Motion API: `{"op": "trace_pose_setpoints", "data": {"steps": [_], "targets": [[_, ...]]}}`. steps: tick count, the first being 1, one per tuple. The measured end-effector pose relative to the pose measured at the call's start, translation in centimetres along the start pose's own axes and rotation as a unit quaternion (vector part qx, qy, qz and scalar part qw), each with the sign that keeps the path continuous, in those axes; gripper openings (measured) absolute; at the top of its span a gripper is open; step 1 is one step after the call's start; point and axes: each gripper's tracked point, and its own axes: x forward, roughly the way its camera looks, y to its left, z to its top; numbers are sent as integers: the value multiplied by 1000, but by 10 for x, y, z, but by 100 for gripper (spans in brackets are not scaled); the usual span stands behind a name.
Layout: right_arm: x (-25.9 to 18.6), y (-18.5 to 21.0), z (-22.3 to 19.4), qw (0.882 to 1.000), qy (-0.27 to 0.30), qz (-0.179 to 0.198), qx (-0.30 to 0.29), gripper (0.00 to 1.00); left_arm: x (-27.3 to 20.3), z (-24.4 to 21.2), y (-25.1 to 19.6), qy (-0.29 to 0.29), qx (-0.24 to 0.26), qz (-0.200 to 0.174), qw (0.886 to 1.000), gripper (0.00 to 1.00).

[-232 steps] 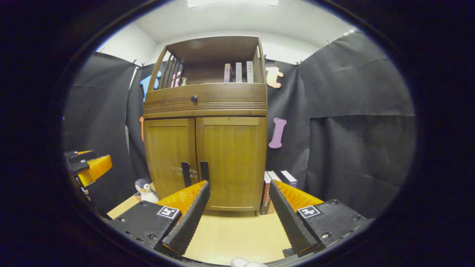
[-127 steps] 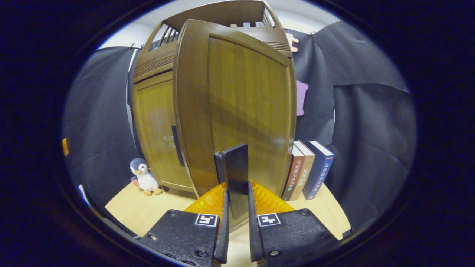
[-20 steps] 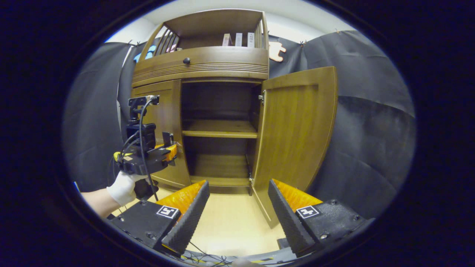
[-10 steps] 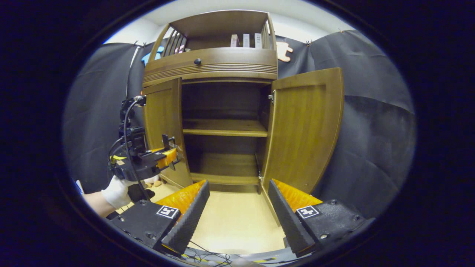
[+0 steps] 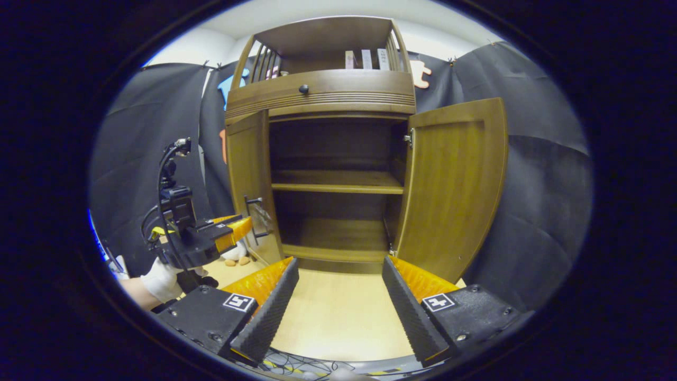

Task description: Open the right door of the double-door shoe cabinet with the right hand, and open the left door with the left hand.

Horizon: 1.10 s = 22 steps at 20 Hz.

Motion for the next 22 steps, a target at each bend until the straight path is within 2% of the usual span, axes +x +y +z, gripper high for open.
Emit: {"op": "trace_pose_setpoints", "data": {"steps": [1, 3, 5, 8, 11, 12, 15, 17, 19, 21, 22], "targets": [[0, 2, -2, 1000, 0, 3, 0, 100, -1, 1, 14, -6, 10, 32, 999, 27], [0, 6, -2, 1000, 0, 13, 1, 100, -1, -16, 9, 24, -40, 25, 999, 0], [-1, 9, 1, 1000, 1, 16, -1, 100, 2, -30, 4, 38, -69, 28, 997, 0], [-4, 4, -1, 1000, 3, 14, 1, 100, 12, -39, 2, 47, -59, 23, 997, 0], [-7, -8, -4, 1000, 8, 0, 5, 100, 43, -42, -12, 57, -38, 28, 997, 0], [-8, -13, -6, 1000, 9, -5, 7, 100, 53, -39, -18, 55, -38, 26, 997, 3], [-9, -27, -10, 1000, 16, -22, 10, 100, 90, -23, -37, 43, -25, 13, 999, 46], [-9, -36, -11, 999, 21, -31, 13, 100, 108, -11, -43, 30, -11, 18, 999, 75], [-10, -43, -12, 999, 24, -40, 14, 100, 122, -4, -50, 22, -3, 15, 1000, 60], [-9, -49, -13, 998, 26, -46, 16, 100, 133, 1, -54, 20, -5, 19, 1000, 79], [-9, -51, -12, 998, 27, -49, 17, 100, 138, 3, -55, 20, -7, 21, 1000, 82]]}}
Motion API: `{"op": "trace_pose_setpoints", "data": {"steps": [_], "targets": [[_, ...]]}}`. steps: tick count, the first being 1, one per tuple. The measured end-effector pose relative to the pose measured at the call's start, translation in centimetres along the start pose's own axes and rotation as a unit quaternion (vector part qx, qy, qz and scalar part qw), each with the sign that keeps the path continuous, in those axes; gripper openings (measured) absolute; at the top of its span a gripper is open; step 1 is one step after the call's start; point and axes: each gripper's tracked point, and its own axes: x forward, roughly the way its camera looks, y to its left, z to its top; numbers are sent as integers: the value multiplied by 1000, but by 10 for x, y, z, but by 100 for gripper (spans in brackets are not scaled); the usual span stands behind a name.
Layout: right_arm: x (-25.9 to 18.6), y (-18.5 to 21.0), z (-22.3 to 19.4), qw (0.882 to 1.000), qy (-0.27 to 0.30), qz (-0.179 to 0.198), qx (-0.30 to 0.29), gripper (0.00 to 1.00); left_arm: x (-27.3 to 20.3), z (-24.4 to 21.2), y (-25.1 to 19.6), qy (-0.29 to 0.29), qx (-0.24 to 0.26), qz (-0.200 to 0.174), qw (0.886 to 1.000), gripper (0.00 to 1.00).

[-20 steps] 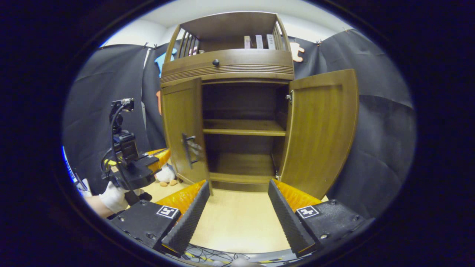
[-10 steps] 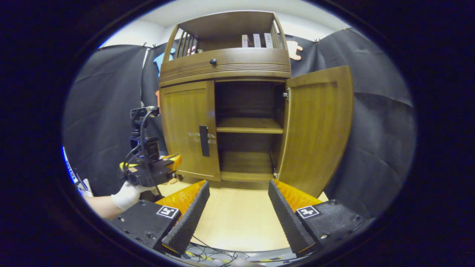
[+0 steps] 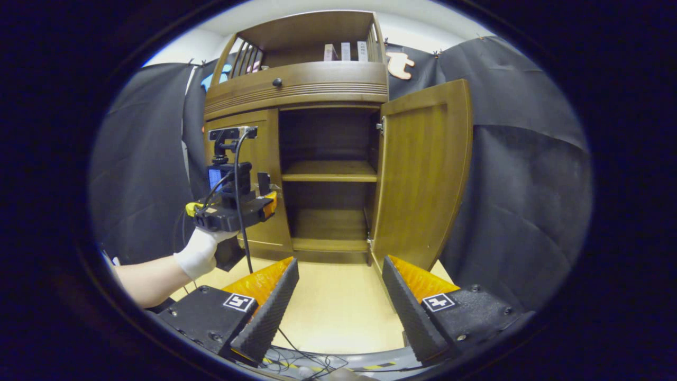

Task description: Open the right door of the double-door shoe cabinet with the right hand, and open the left door with the left hand.

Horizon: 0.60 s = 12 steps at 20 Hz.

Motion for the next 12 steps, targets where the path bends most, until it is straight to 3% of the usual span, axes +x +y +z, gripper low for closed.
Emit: {"op": "trace_pose_setpoints", "data": {"steps": [1, 2, 3, 4, 7, 11, 12], "targets": [[1, -2, 0, 1000, 0, -2, 0, 100, 3, 1, 0, -2, -2, 3, 1000, 70], [1, -4, 0, 1000, 1, -4, -1, 100, 6, 5, 1, -7, -1, 5, 1000, 91], [2, -5, 1, 1000, 1, -5, -1, 100, 9, 6, 3, -7, -1, 9, 1000, 91], [3, -5, 1, 1000, 2, -5, 0, 100, 11, 5, 4, -7, -4, 11, 1000, 81], [5, -6, -1, 1000, 6, -4, -1, 100, 18, 8, 9, -9, -6, 19, 1000, 81], [8, -5, -1, 1000, 9, -3, -3, 100, 20, 7, 5, -6, -7, 6, 1000, 46], [9, -5, 0, 1000, 9, -2, -3, 100, 19, 7, 5, -5, -7, 4, 1000, 46]]}}
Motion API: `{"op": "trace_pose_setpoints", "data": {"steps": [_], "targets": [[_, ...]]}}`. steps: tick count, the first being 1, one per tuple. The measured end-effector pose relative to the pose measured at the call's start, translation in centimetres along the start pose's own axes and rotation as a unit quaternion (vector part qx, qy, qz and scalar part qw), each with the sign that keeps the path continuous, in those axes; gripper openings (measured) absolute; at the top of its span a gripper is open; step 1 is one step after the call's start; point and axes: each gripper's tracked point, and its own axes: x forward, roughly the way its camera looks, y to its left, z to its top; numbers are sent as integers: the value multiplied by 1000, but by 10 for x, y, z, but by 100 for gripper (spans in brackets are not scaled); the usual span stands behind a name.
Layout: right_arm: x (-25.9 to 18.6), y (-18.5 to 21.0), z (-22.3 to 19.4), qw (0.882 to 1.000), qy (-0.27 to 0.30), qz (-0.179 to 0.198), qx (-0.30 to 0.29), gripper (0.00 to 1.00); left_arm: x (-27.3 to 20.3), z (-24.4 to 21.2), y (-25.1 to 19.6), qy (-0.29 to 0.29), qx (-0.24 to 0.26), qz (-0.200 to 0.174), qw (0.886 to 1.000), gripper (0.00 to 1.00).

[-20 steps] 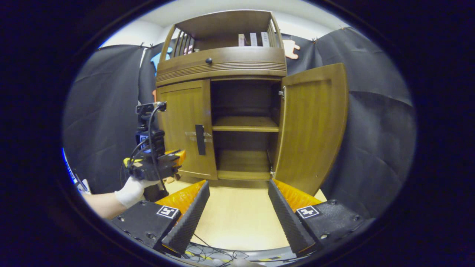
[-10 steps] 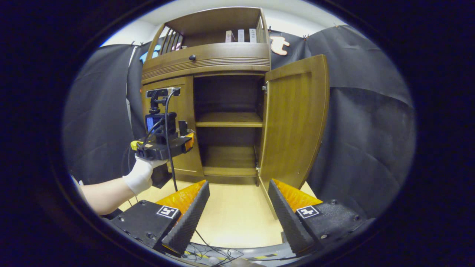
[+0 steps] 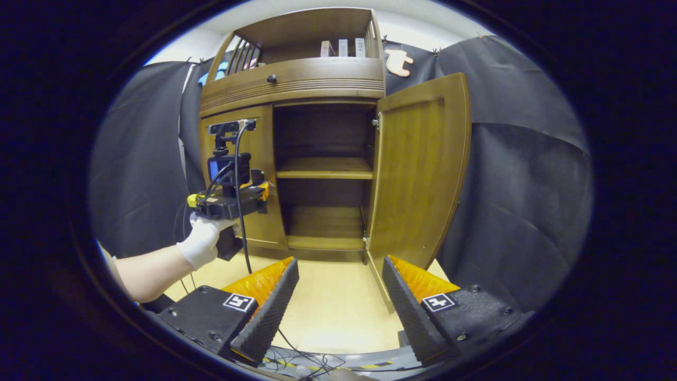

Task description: Open the right door of the double-door shoe cabinet with the right hand, and open the left door with the left hand.

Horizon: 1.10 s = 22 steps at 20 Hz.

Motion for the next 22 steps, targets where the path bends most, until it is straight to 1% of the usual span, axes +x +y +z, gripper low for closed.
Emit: {"op": "trace_pose_setpoints", "data": {"steps": [1, 2, 3, 5, 8, 13, 14, 15, 16, 18, 22], "targets": [[1, 1, -1, 1000, 1, 1, 0, 100, -2, 2, 0, -3, -1, -3, 1000, 46], [1, 2, 0, 1000, 1, 2, -1, 100, -2, 1, 0, -2, -3, -6, 1000, 38], [1, 4, 0, 1000, 1, 3, -1, 100, -3, 0, 0, 0, -4, -9, 1000, 27], [1, 8, 1, 1000, 0, 8, -2, 100, -7, 0, 0, 2, -7, -18, 1000, 27], [1, 14, 2, 1000, -2, 14, -4, 100, -18, 0, 4, -8, 2, -23, 1000, 27], [-1, 28, 4, 1000, -8, 26, -8, 100, -40, -3, 13, -13, -4, -31, 999, 27], [-2, 30, 4, 1000, -8, 28, -8, 100, -43, -3, 13, -14, -1, -31, 999, 37], [-2, 33, 2, 999, -8, 30, -9, 100, -45, -3, 13, -16, 0, -32, 999, 26], [-3, 34, 2, 999, -8, 31, -10, 100, -50, -4, 14, -17, -6, -29, 999, 37], [-6, 35, 2, 999, -10, 32, -9, 100, -49, -3, 14, -20, -9, -32, 999, 17], [-7, 32, 0, 1000, -10, 28, -2, 100, -55, -4, 16, -20, -4, -22, 1000, 17]]}}
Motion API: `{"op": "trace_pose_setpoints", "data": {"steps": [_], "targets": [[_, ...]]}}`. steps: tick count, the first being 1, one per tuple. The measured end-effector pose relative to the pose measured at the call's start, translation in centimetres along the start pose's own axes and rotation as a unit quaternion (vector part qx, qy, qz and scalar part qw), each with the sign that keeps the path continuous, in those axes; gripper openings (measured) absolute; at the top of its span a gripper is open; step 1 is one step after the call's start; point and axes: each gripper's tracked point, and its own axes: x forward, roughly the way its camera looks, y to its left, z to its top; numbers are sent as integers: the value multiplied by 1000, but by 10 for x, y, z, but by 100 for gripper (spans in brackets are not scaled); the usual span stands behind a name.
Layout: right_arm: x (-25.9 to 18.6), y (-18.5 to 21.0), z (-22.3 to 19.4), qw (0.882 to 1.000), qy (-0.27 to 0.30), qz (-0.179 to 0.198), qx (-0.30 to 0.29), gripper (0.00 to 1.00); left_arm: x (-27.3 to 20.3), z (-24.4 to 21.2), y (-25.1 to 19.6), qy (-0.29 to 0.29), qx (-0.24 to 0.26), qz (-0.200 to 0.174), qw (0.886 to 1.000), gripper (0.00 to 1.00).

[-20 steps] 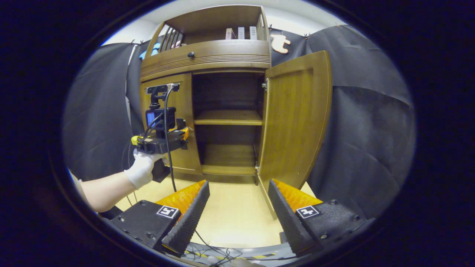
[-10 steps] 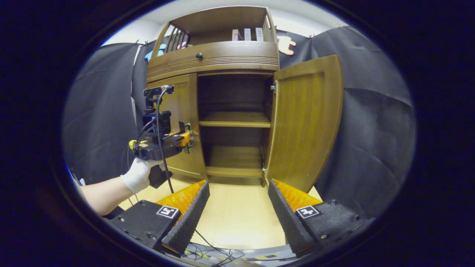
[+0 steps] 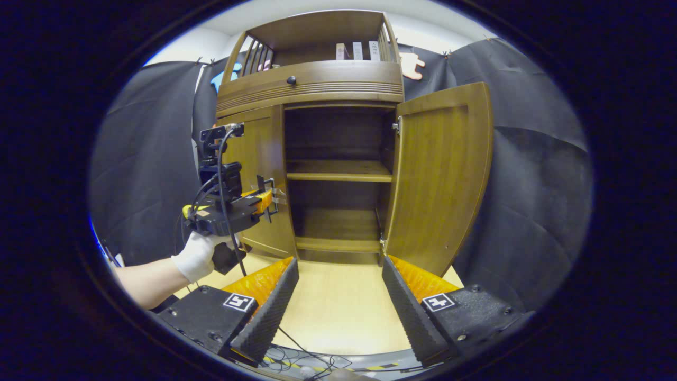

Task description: Open the right door of the double-door shoe cabinet with the right hand, and open the left door with the left hand.

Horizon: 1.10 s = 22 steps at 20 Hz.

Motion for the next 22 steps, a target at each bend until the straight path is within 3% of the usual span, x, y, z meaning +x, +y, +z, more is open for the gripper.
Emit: {"op": "trace_pose_setpoints", "data": {"steps": [1, 2, 10, 22], "targets": [[-1, -2, 1, 1000, 0, -2, 2, 100, -2, 0, 0, -1, 0, 1, 1000, 6], [-2, -3, 0, 1000, -1, -3, 3, 100, -5, 0, 1, -1, 0, 2, 1000, 13], [-3, 1, 1, 1000, -5, 3, 5, 100, -47, -3, 9, -2, -6, -1, 1000, 13], [6, 46, 6, 998, -8, 57, -16, 100, -121, -6, 45, -1, -24, 0, 1000, 13]]}}
